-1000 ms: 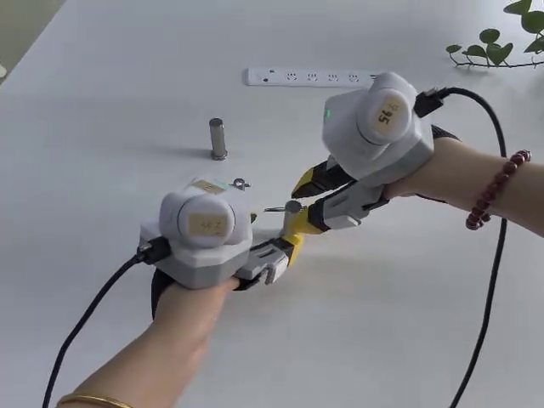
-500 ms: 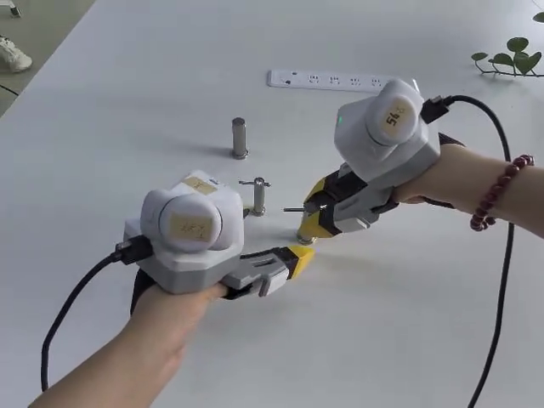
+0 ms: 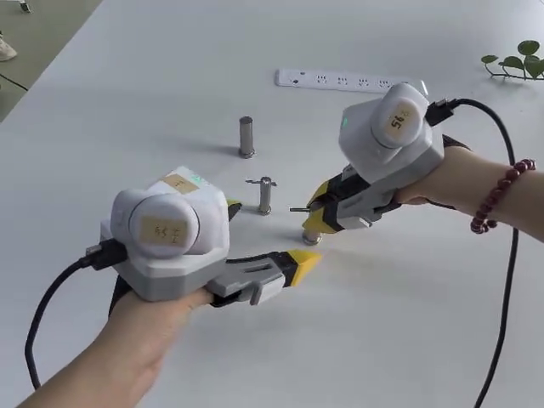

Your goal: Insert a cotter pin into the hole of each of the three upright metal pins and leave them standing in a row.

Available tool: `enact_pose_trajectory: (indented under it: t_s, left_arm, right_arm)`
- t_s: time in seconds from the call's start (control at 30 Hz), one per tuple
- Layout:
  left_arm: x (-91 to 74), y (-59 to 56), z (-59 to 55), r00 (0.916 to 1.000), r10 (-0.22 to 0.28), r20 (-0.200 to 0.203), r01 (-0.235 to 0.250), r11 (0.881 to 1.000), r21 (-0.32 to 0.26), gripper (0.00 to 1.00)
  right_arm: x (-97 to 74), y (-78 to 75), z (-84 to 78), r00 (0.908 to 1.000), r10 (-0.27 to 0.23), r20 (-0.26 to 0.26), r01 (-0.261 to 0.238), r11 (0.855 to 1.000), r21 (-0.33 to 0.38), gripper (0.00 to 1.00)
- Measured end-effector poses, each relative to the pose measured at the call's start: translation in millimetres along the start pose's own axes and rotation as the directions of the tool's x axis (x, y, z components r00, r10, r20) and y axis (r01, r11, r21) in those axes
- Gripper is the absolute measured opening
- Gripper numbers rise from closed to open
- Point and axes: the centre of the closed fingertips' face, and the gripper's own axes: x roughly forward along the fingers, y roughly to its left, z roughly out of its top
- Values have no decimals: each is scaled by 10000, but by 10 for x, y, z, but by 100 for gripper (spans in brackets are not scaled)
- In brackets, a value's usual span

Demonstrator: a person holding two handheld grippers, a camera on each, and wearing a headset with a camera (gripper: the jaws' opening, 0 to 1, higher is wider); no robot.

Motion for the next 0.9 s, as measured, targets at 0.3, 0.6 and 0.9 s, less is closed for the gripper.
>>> enact_pose_trajectory:
  t_s: [0.3, 0.6, 0.9]
  left_arm:
    - [-86, 95, 56, 9995, 219, 228, -218, 9997, -63, 70]
    - [-144, 122, 76, 9992, 231, 326, -231, 9997, -7, 70]
    - [-178, 127, 84, 9992, 159, 364, -165, 9997, 176, 70]
  right_arm:
    - [9, -15, 3, 10000, 64, 57, -64, 10000, -49, 9]
    - [6, -23, 13, 10000, 8, 31, -8, 9999, -135, 8]
    - [-10, -97, 21, 9998, -171, 86, 173, 9997, -176, 8]
